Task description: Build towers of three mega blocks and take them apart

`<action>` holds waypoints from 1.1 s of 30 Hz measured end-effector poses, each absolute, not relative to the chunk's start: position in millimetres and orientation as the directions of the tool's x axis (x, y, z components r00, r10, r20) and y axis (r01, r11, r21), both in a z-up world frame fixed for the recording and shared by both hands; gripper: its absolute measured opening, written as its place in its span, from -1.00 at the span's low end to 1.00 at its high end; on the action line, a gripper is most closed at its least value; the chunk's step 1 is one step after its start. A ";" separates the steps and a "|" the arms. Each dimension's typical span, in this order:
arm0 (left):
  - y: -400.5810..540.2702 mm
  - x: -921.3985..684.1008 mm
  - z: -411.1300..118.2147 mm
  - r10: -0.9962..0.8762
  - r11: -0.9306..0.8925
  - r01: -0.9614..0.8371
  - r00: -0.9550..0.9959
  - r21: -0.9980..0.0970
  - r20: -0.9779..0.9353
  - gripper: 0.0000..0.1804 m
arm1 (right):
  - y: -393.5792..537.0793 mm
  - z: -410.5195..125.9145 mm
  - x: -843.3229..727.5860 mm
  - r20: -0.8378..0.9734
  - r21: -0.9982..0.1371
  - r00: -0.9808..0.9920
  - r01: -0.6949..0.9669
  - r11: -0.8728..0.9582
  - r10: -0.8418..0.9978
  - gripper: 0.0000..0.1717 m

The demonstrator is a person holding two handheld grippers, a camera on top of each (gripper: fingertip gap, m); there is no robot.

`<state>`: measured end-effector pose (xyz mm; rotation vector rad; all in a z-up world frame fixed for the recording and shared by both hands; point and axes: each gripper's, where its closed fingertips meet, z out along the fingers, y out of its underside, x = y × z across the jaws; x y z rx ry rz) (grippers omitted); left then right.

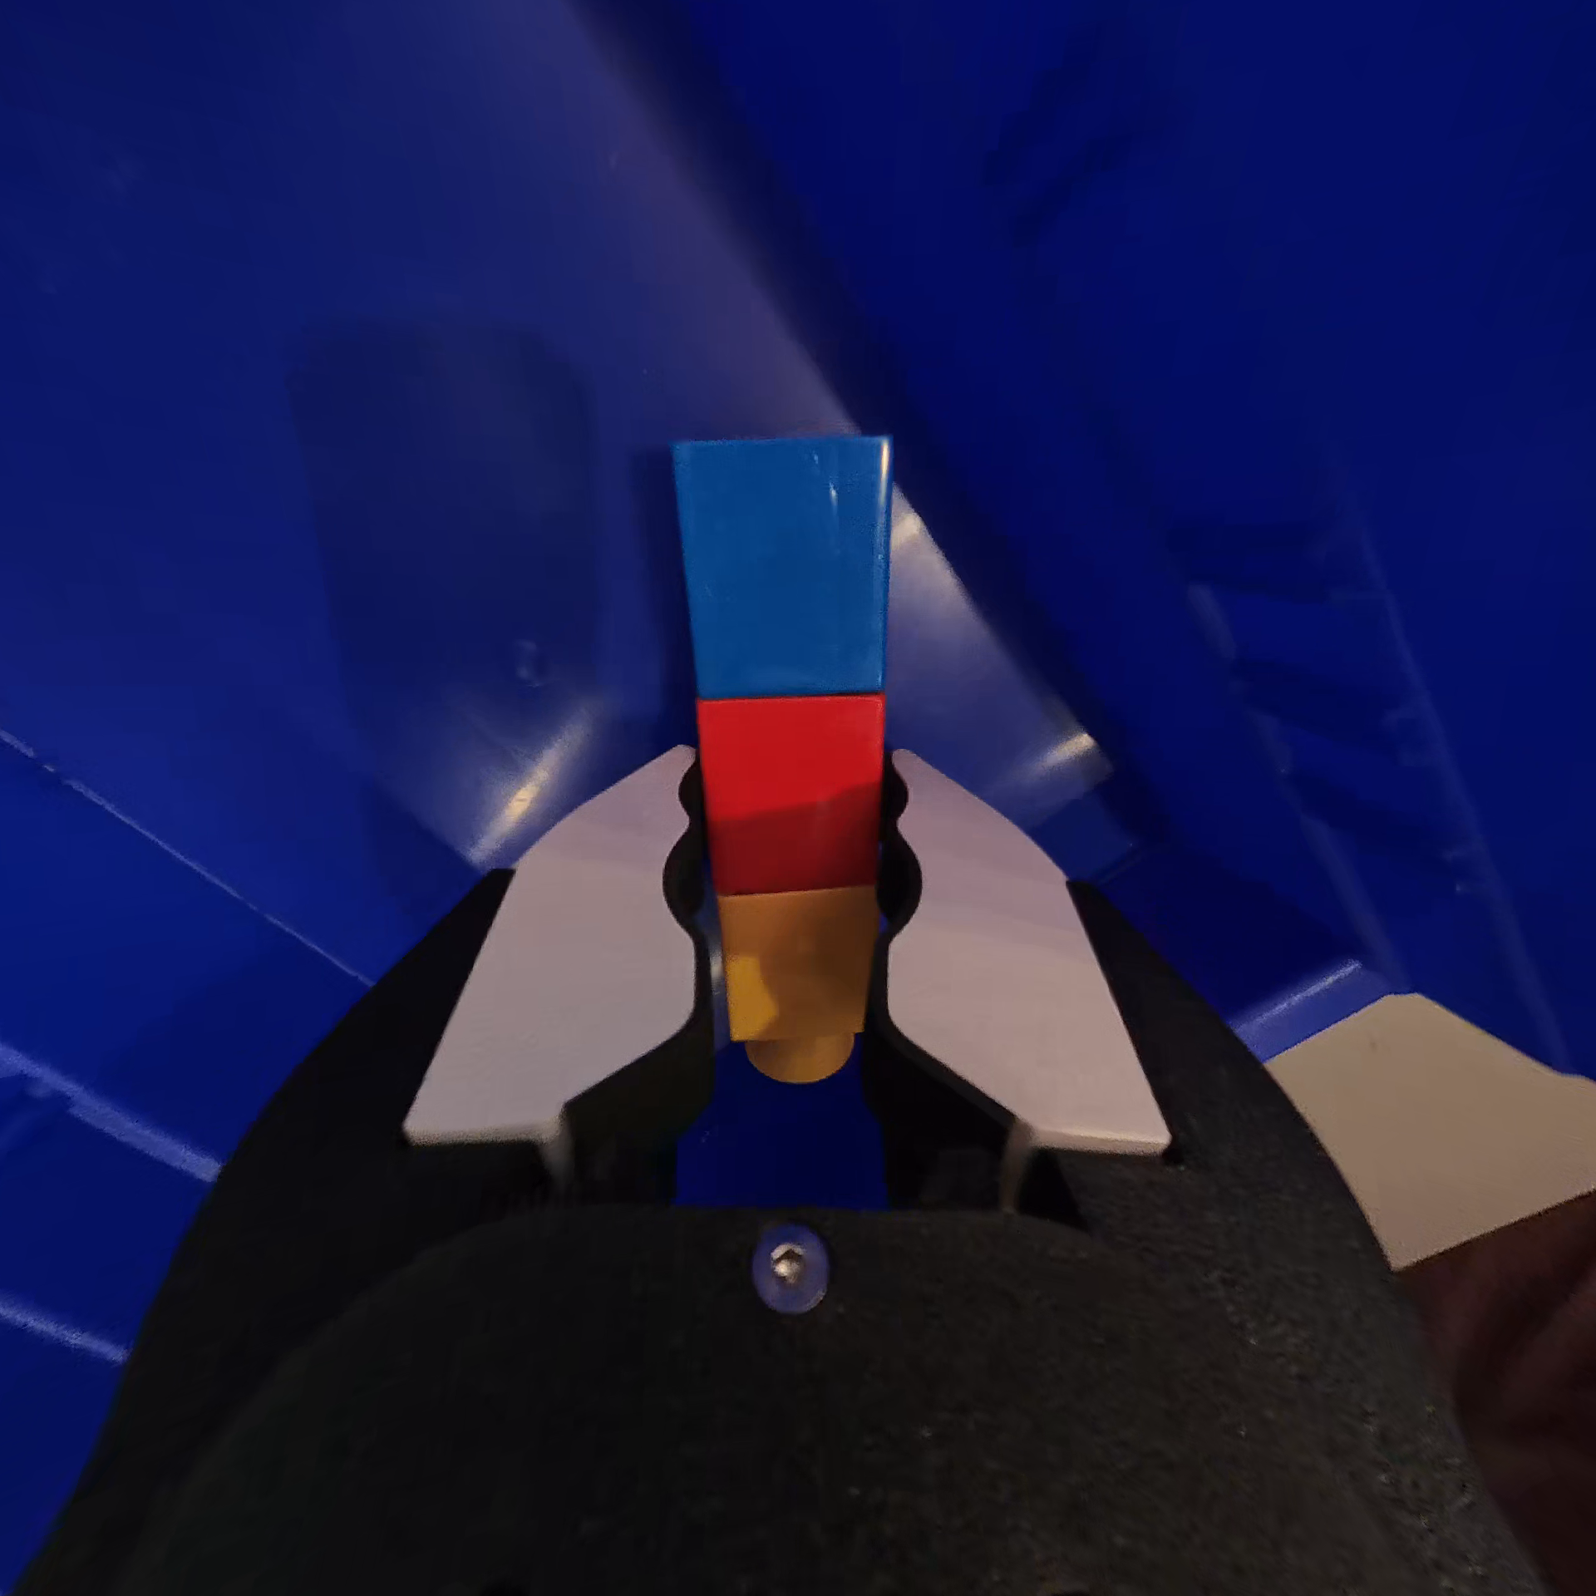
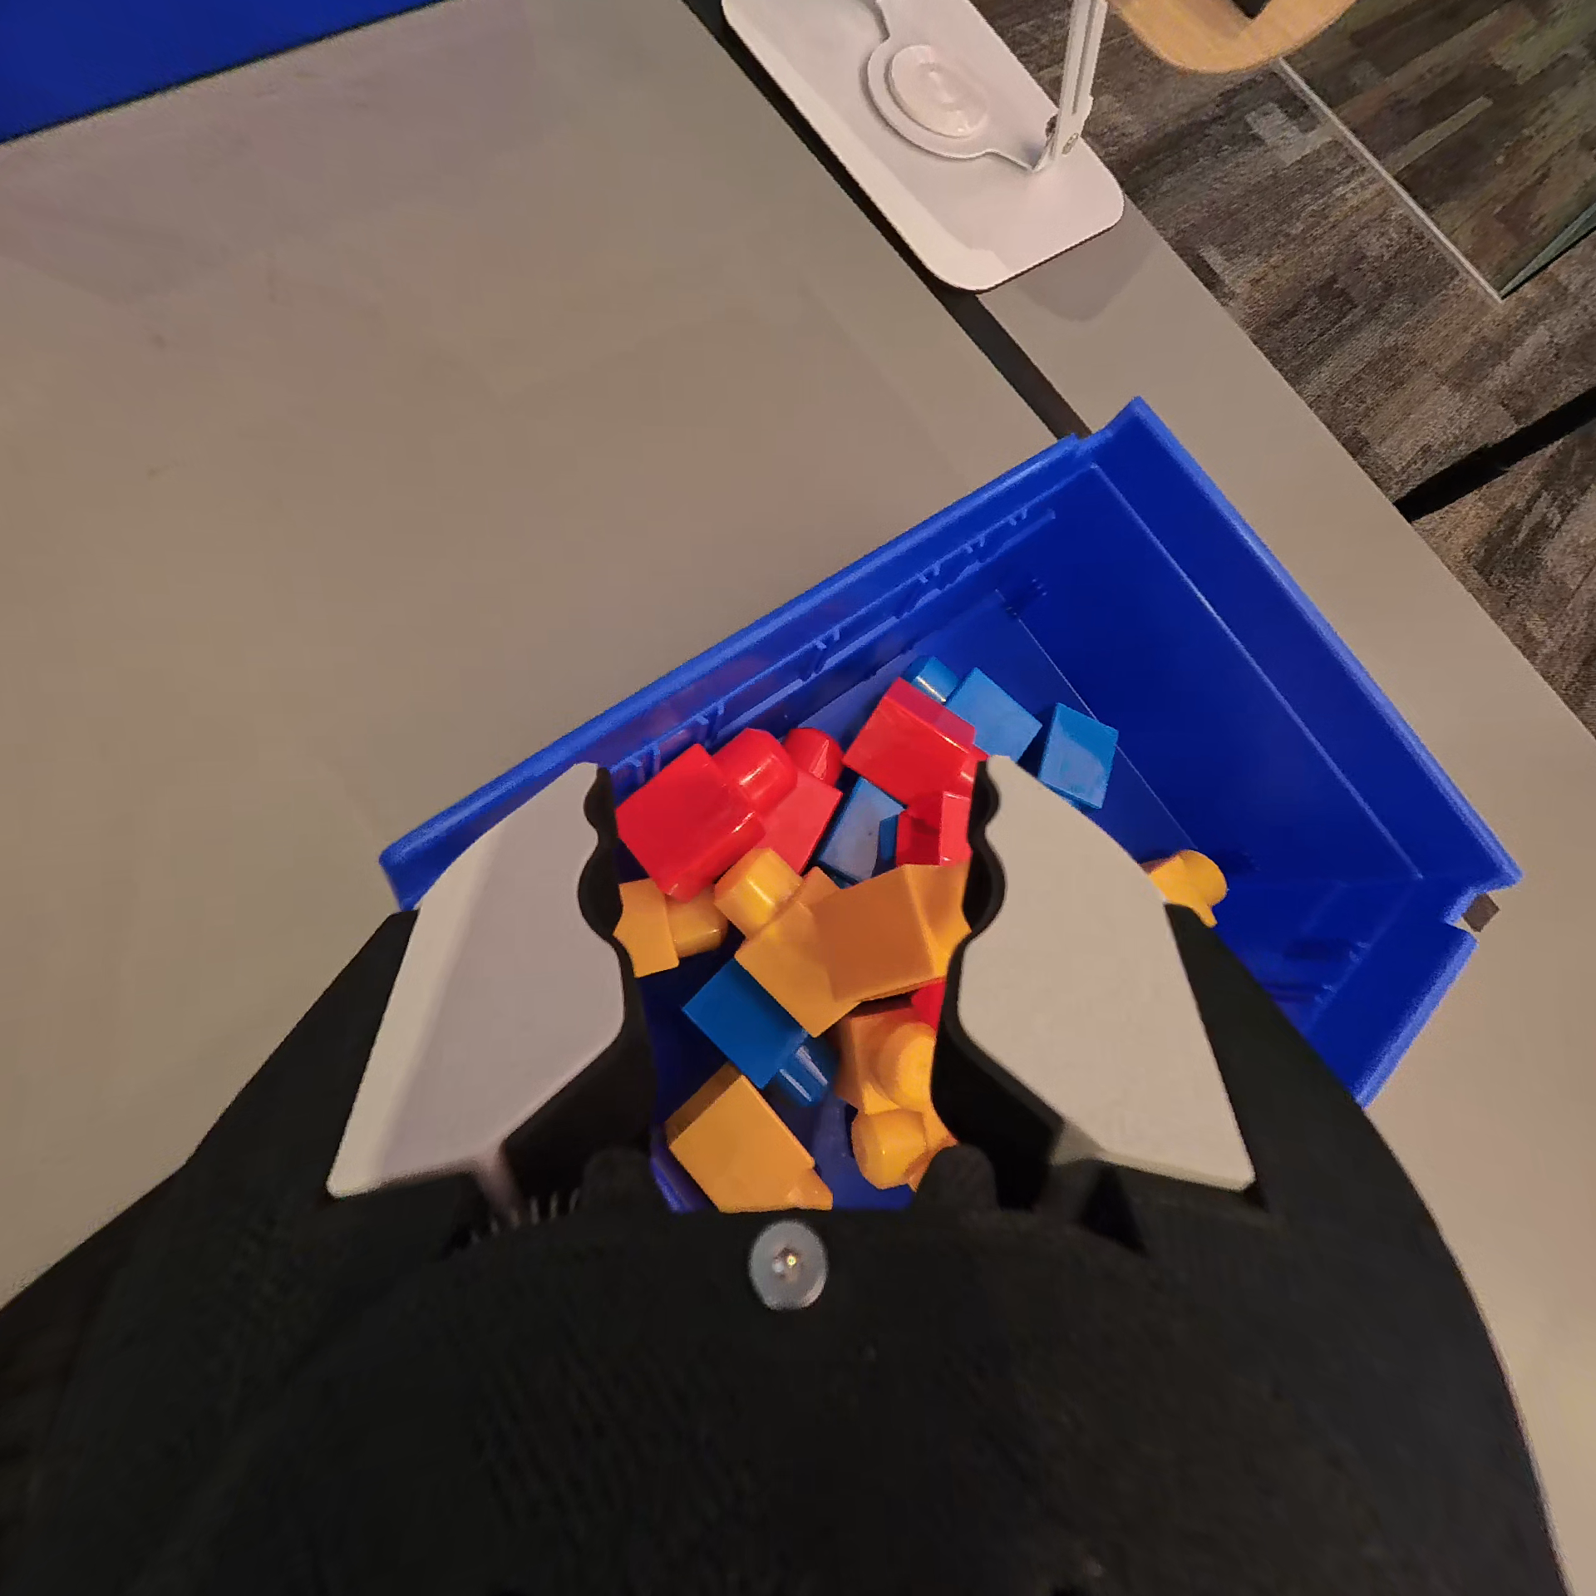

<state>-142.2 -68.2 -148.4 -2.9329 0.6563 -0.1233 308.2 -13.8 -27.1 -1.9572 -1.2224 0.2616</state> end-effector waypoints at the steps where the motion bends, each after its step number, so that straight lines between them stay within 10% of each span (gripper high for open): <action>1: -64.6 -144.0 -143.9 -0.437 -0.887 -0.425 0.899 -0.180 0.032 -0.60 | -15.0 -26.2 306.1 0.222 -0.720 0.508 0.661 -0.212 0.832 -0.08; 6: -45.9 -141.4 -73.7 -0.426 -0.786 -0.364 0.905 -0.500 0.011 -0.59 | -26.6 -2.5 268.5 0.145 -0.822 0.463 0.548 -0.154 0.874 -0.15; 13: -31.4 -46.5 83.5 -0.501 -0.310 -0.241 0.864 -0.919 -0.058 -0.60 | -55.4 120.5 160.7 -0.187 -0.981 0.324 -0.017 -0.192 0.927 -0.24; 23: -20.5 71.8 102.3 -0.587 -0.151 -0.401 0.772 -0.904 -0.244 -0.60 | -23.4 159.7 112.7 -0.286 -0.958 0.477 -0.130 -0.255 0.831 -0.18; 33: -39.4 98.6 72.4 -0.718 -0.128 -0.599 0.606 -0.790 -0.344 -0.60 | -40.5 107.0 113.9 -0.491 -0.829 0.286 0.137 -0.542 0.823 -0.13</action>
